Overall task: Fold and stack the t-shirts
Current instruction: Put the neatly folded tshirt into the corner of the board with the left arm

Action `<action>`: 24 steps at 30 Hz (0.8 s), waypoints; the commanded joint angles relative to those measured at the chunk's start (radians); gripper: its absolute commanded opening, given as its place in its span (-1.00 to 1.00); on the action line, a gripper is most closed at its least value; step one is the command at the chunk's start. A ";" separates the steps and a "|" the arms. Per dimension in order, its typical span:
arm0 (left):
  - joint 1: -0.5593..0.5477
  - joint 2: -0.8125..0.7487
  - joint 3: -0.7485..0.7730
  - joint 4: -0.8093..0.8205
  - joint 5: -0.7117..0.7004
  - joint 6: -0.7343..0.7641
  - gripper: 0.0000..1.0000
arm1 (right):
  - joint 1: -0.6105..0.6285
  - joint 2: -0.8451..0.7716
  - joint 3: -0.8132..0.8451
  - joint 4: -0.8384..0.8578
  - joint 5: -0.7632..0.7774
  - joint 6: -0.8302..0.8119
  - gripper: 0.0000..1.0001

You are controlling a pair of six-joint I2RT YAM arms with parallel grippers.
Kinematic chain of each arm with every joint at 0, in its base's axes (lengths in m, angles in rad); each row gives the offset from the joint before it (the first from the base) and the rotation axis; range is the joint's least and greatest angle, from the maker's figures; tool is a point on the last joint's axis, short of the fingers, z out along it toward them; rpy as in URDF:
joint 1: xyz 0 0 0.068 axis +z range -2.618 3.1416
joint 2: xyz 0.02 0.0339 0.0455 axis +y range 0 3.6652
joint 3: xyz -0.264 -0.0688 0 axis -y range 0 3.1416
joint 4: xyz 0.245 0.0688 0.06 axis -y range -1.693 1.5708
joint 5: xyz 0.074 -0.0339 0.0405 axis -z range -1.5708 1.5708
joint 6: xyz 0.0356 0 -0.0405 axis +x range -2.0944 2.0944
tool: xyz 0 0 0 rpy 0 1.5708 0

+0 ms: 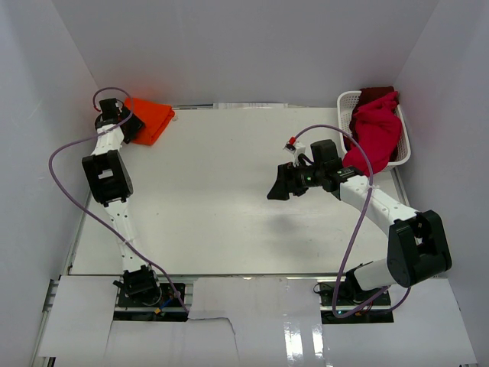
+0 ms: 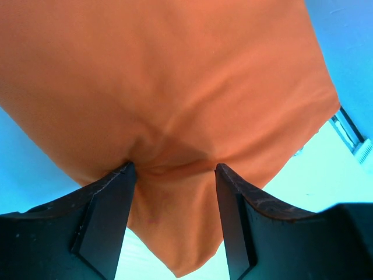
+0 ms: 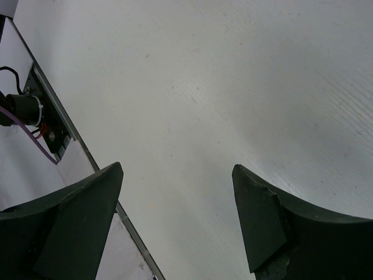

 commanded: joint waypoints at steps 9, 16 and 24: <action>-0.025 -0.044 -0.057 -0.084 0.009 0.023 0.51 | 0.008 -0.040 -0.004 0.017 -0.011 -0.005 0.63; -0.025 -0.249 -0.106 -0.098 -0.014 0.072 0.96 | 0.012 -0.068 -0.015 0.020 -0.006 -0.002 0.63; -0.023 -0.530 -0.321 -0.129 -0.072 0.151 0.96 | 0.023 -0.125 -0.020 -0.004 -0.003 -0.006 0.63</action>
